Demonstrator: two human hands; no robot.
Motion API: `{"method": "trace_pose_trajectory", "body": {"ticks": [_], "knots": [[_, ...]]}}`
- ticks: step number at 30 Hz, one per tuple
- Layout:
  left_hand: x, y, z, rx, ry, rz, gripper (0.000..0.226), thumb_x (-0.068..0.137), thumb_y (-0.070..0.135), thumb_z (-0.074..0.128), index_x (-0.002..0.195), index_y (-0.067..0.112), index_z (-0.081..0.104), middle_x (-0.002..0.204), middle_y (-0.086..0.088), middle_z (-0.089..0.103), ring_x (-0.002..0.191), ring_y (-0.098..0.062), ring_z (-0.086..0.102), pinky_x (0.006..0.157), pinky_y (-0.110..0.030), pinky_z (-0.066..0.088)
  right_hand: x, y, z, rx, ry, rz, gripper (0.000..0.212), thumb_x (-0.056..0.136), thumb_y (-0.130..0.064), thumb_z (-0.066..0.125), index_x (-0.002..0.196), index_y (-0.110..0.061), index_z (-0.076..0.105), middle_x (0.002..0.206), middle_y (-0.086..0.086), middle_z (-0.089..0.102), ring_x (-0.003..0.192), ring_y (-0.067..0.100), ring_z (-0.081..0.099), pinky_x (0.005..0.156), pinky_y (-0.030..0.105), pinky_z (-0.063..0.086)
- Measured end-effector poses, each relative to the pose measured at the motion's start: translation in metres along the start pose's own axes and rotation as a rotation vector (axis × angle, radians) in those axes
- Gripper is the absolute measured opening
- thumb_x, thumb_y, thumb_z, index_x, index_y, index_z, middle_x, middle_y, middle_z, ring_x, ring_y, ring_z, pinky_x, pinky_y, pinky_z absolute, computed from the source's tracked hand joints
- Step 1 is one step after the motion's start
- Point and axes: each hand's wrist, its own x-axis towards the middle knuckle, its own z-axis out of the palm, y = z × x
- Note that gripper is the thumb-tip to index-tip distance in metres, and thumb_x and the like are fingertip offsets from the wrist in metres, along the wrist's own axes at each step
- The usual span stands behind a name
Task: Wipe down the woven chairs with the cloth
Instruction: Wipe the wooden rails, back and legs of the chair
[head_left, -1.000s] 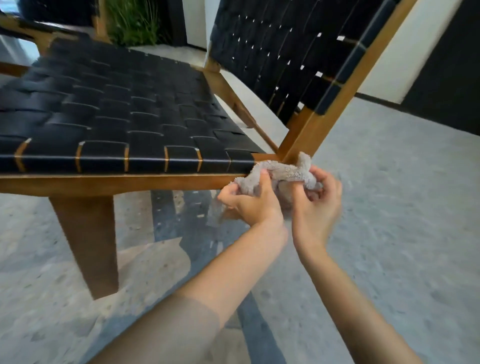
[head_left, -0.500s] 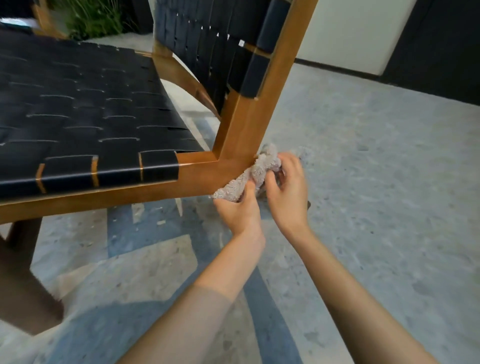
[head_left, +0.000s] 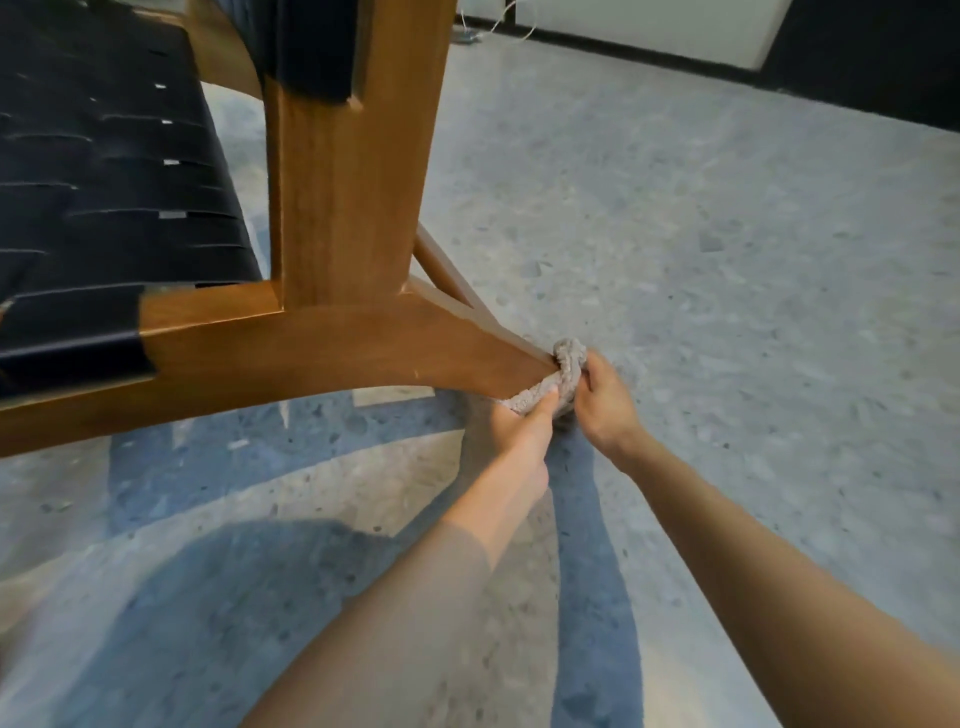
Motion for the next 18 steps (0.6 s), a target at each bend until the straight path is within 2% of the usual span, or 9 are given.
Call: {"method": "trace_pose_trajectory", "body": {"ticks": [2, 4, 5, 7, 10, 13, 16, 18], "knots": [[0.003, -0.004, 0.002, 0.012, -0.011, -0.012, 0.031, 0.083, 0.011, 0.071, 0.111, 0.010, 0.058, 0.116, -0.010, 0.065, 0.098, -0.019, 0.062, 0.076, -0.021, 0.047, 0.003, 0.003, -0.002, 0.006, -0.019, 0.044, 0.024, 0.098, -0.005, 0.038, 0.111, -0.003, 0.057, 0.108, 0.011, 0.063, 0.099, 0.023, 0.058, 0.086, 0.035, 0.047], [0.002, -0.003, -0.002, -0.004, -0.021, -0.021, 0.025, 0.083, 0.013, 0.071, 0.104, 0.015, 0.058, 0.113, -0.006, 0.066, 0.093, -0.015, 0.062, 0.070, -0.016, 0.047, 0.000, -0.001, -0.004, 0.007, -0.015, 0.035, 0.025, 0.097, -0.003, 0.037, 0.108, -0.003, 0.059, 0.101, 0.008, 0.063, 0.092, 0.019, 0.056, 0.077, 0.027, 0.043], [0.001, -0.003, -0.007, -0.023, -0.027, -0.030, 0.024, 0.084, 0.015, 0.071, 0.104, 0.015, 0.059, 0.113, -0.005, 0.066, 0.094, -0.014, 0.062, 0.073, -0.017, 0.049, -0.003, -0.006, -0.004, 0.015, -0.003, 0.010, 0.024, 0.096, -0.001, 0.036, 0.105, -0.002, 0.059, 0.097, 0.008, 0.062, 0.087, 0.018, 0.055, 0.073, 0.026, 0.041], [-0.003, 0.001, -0.018, -0.068, -0.039, -0.050, 0.027, 0.084, 0.018, 0.072, 0.108, 0.012, 0.062, 0.112, -0.006, 0.067, 0.100, -0.018, 0.064, 0.088, -0.027, 0.051, -0.013, -0.019, -0.004, 0.039, 0.026, -0.060, 0.023, 0.095, 0.000, 0.038, 0.099, 0.000, 0.060, 0.090, 0.010, 0.063, 0.079, 0.018, 0.054, 0.068, 0.028, 0.042], [-0.017, 0.017, -0.041, -0.143, -0.030, -0.019, 0.019, 0.084, 0.014, 0.071, 0.101, 0.014, 0.064, 0.110, -0.006, 0.068, 0.100, -0.018, 0.064, 0.092, -0.031, 0.049, -0.034, -0.050, 0.001, 0.099, 0.064, -0.201, 0.021, 0.094, 0.001, 0.043, 0.099, -0.003, 0.063, 0.093, 0.007, 0.065, 0.082, 0.017, 0.057, 0.073, 0.028, 0.045], [-0.037, 0.043, -0.068, -0.206, -0.008, 0.066, 0.015, 0.084, 0.013, 0.070, 0.099, 0.014, 0.066, 0.107, -0.005, 0.070, 0.100, -0.017, 0.065, 0.092, -0.033, 0.050, -0.057, -0.084, 0.008, 0.086, 0.168, -0.328, 0.022, 0.089, -0.002, 0.053, 0.105, -0.008, 0.067, 0.102, 0.001, 0.062, 0.083, 0.009, 0.056, 0.072, 0.017, 0.043], [-0.058, 0.067, -0.096, -0.239, 0.061, 0.149, 0.018, 0.084, 0.015, 0.070, 0.101, 0.011, 0.067, 0.103, -0.004, 0.071, 0.098, -0.017, 0.067, 0.092, -0.036, 0.052, -0.074, -0.118, 0.014, 0.085, 0.277, -0.398, 0.015, 0.083, -0.006, 0.063, 0.097, -0.009, 0.067, 0.096, 0.002, 0.060, 0.078, 0.009, 0.055, 0.072, 0.025, 0.048], [-0.074, 0.081, -0.110, -0.269, 0.096, 0.165, 0.017, 0.083, 0.021, 0.072, 0.098, 0.013, 0.068, 0.098, -0.002, 0.072, 0.093, -0.016, 0.068, 0.086, -0.033, 0.054, -0.083, -0.140, 0.016, 0.116, 0.305, -0.422, 0.014, 0.080, -0.007, 0.065, 0.094, -0.010, 0.067, 0.094, 0.000, 0.060, 0.079, 0.010, 0.056, 0.074, 0.034, 0.051]]}}
